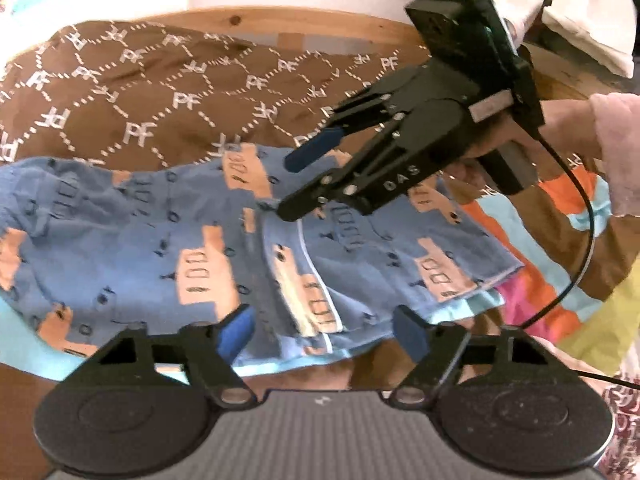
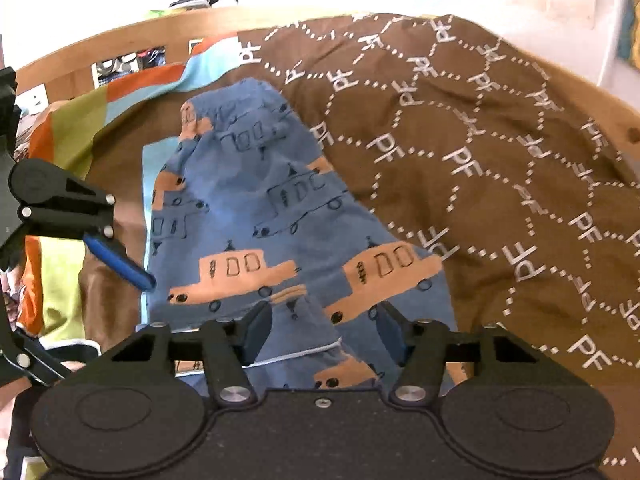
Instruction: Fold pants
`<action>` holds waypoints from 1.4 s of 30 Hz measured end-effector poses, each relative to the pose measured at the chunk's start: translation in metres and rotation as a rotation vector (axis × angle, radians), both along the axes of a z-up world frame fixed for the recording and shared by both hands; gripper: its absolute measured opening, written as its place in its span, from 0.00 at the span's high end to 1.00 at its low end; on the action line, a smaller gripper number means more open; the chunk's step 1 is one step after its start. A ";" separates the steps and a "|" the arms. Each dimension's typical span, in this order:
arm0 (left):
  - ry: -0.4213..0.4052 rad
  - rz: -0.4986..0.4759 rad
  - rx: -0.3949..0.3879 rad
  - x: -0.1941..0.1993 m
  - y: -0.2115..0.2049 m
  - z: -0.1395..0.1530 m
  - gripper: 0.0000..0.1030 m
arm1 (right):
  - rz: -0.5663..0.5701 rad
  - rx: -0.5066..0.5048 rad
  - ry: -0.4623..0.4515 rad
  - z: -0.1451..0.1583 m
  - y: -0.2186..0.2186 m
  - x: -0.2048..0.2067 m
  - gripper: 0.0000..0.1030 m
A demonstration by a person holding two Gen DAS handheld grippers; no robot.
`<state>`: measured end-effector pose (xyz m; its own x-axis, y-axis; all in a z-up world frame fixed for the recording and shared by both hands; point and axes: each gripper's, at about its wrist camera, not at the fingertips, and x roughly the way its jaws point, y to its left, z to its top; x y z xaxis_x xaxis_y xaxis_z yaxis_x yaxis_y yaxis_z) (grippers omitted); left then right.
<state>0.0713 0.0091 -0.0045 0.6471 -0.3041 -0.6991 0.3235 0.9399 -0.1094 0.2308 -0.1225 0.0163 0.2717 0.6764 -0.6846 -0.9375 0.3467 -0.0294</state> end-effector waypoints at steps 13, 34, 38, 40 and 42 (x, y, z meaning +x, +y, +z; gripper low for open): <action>0.204 0.118 -0.061 0.031 0.007 -0.013 0.77 | 0.018 -0.050 0.034 -0.012 0.008 0.005 0.78; 0.278 0.184 -0.099 0.026 0.026 -0.009 0.93 | -0.044 -0.065 -0.096 -0.014 0.011 -0.016 0.52; 0.284 0.184 -0.125 0.023 0.031 -0.009 0.89 | -0.117 -0.044 -0.166 -0.005 0.006 -0.026 0.42; 0.281 0.188 -0.130 0.021 0.036 -0.010 0.88 | -0.121 -0.071 -0.179 -0.010 0.012 -0.027 0.41; 0.266 0.202 -0.130 0.018 0.042 -0.010 0.88 | -0.154 -0.126 -0.199 -0.023 0.021 -0.026 0.40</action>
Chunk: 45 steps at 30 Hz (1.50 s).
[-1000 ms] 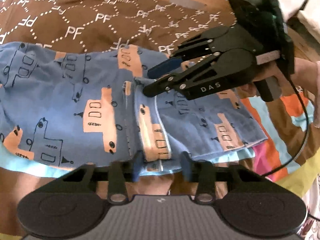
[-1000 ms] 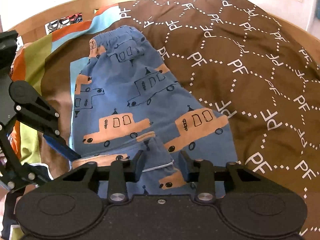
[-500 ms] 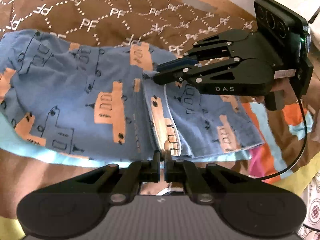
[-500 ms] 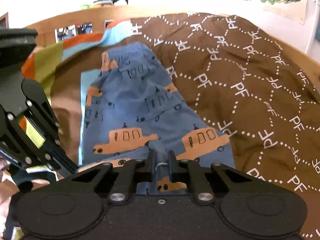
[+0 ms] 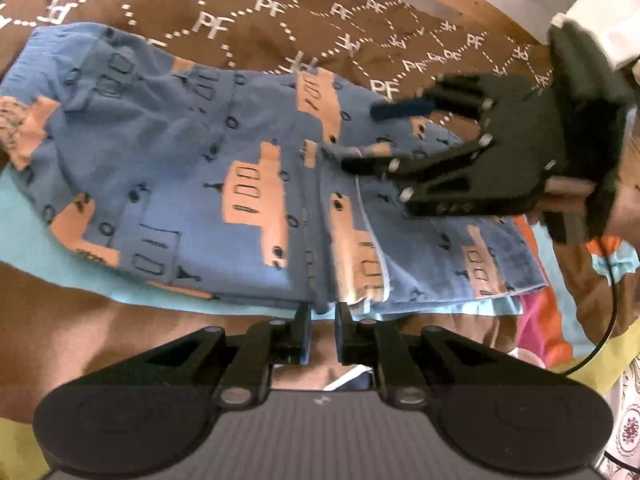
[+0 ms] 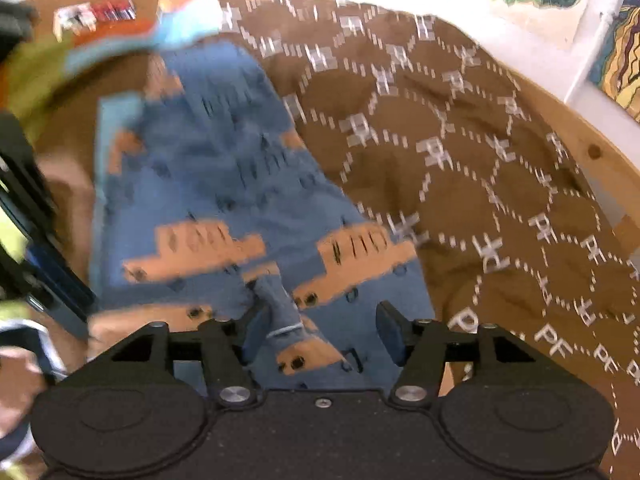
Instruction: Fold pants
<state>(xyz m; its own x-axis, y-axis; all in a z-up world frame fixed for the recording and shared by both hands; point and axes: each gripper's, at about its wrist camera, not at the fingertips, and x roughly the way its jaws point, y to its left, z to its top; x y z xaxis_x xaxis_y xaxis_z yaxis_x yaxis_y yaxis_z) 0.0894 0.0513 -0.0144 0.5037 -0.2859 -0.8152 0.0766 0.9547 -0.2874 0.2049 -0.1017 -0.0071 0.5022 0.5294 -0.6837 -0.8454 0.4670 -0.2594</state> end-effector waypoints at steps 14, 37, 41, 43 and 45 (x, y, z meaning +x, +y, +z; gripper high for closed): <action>-0.313 0.230 0.148 -0.026 0.096 0.058 0.21 | -0.172 0.178 -0.032 0.026 -0.026 -0.067 0.06; -0.243 0.292 -0.062 0.046 0.178 0.041 0.47 | -0.230 0.210 0.099 0.002 -0.023 -0.078 0.06; -0.241 0.307 0.042 0.046 0.163 0.044 0.70 | -0.274 0.127 0.040 -0.009 -0.015 -0.078 0.01; -0.227 0.310 0.087 0.049 0.155 0.045 0.75 | -0.282 0.098 0.032 -0.015 -0.012 -0.077 0.01; -0.218 0.318 0.116 0.049 0.148 0.049 0.79 | -0.291 0.103 0.037 -0.015 -0.013 -0.076 0.01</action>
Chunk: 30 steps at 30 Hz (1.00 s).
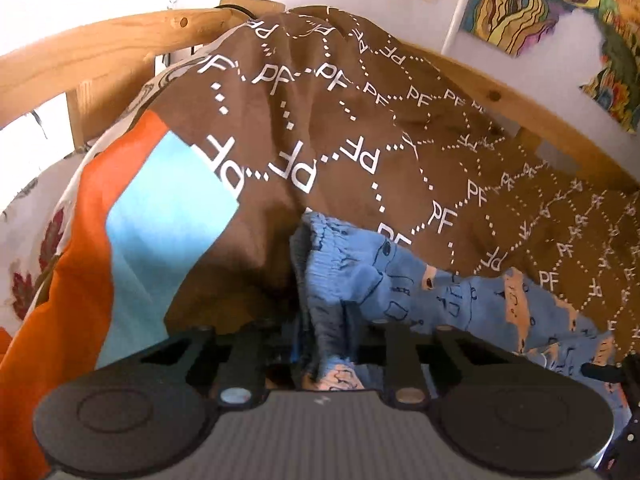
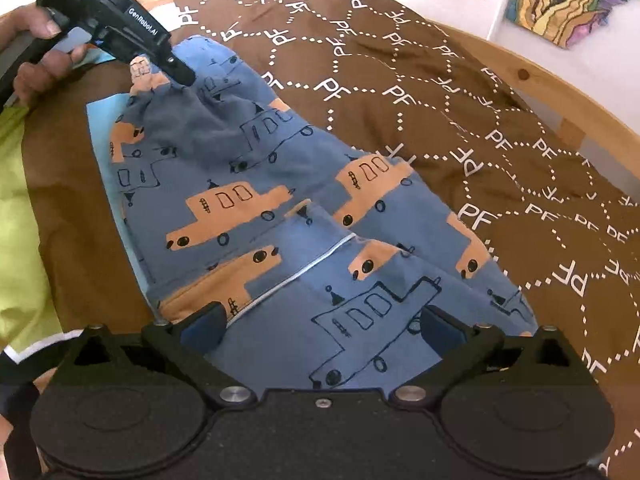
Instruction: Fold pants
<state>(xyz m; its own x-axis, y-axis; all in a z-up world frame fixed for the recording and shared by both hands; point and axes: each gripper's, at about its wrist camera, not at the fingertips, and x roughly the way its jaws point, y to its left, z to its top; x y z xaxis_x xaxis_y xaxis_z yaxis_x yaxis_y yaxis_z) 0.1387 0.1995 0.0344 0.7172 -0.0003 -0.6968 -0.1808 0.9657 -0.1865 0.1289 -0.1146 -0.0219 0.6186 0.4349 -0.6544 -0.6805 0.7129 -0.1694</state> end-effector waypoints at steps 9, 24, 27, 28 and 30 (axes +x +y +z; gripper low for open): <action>0.017 -0.010 0.176 -0.002 -0.038 0.019 0.82 | 0.020 0.016 -0.083 0.014 0.002 -0.008 0.01; 0.034 -0.035 0.214 -0.006 -0.071 0.046 0.82 | -0.032 0.035 -0.047 0.015 -0.002 -0.003 0.01; 0.007 -0.072 0.192 -0.009 -0.081 0.056 0.82 | -0.076 0.087 -0.072 0.026 -0.013 -0.014 0.01; -0.001 -0.091 0.186 -0.010 -0.085 0.060 0.82 | -0.094 0.106 -0.080 0.029 -0.018 -0.018 0.01; -0.016 -0.128 0.177 -0.012 -0.094 0.067 0.83 | -0.135 0.135 -0.091 0.034 -0.028 -0.026 0.01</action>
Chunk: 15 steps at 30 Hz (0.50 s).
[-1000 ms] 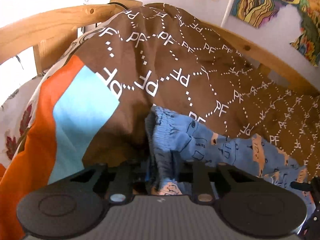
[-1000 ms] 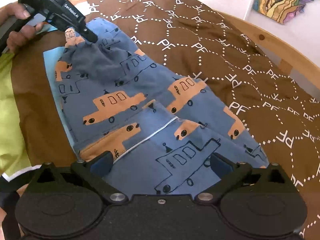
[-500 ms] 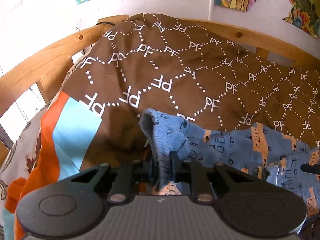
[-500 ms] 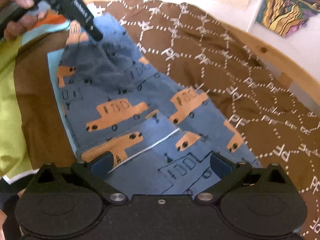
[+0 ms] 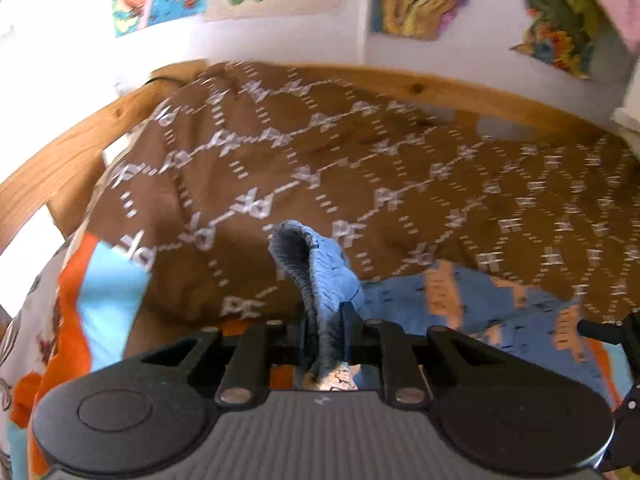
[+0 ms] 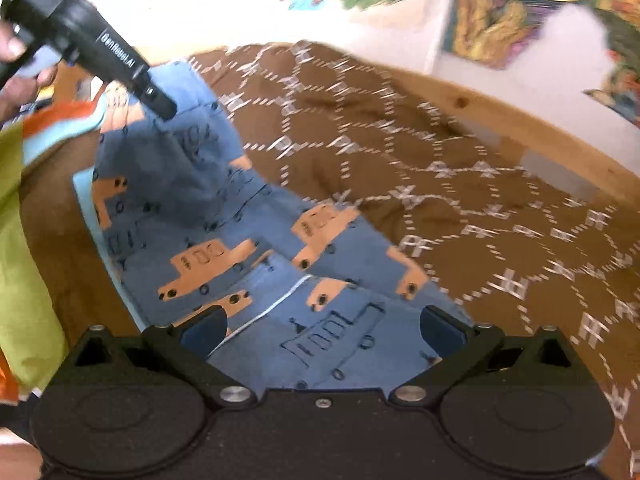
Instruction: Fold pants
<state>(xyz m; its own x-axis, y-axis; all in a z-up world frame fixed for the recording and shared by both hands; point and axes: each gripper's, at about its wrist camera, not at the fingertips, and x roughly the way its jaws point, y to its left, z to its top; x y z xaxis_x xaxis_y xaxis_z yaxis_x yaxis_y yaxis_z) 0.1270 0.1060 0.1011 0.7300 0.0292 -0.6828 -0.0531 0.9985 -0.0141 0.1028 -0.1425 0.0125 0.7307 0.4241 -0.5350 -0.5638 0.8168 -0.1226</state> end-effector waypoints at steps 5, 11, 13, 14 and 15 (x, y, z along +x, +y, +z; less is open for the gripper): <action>-0.010 -0.094 -0.063 -0.001 -0.021 0.012 0.83 | -0.082 0.037 -0.011 0.005 -0.023 -0.020 0.01; -0.002 -0.256 -0.156 0.006 -0.062 0.013 0.83 | -0.151 0.010 -0.027 0.004 -0.054 -0.027 0.01; 0.018 -0.314 -0.190 0.013 -0.081 0.008 0.83 | -0.183 -0.002 -0.030 0.006 -0.068 -0.026 0.01; 0.028 -0.340 -0.202 0.016 -0.090 0.006 0.83 | -0.209 -0.015 -0.035 0.006 -0.077 -0.025 0.01; 0.039 -0.369 -0.212 0.018 -0.101 0.002 0.83 | -0.230 -0.026 -0.036 0.006 -0.084 -0.025 0.01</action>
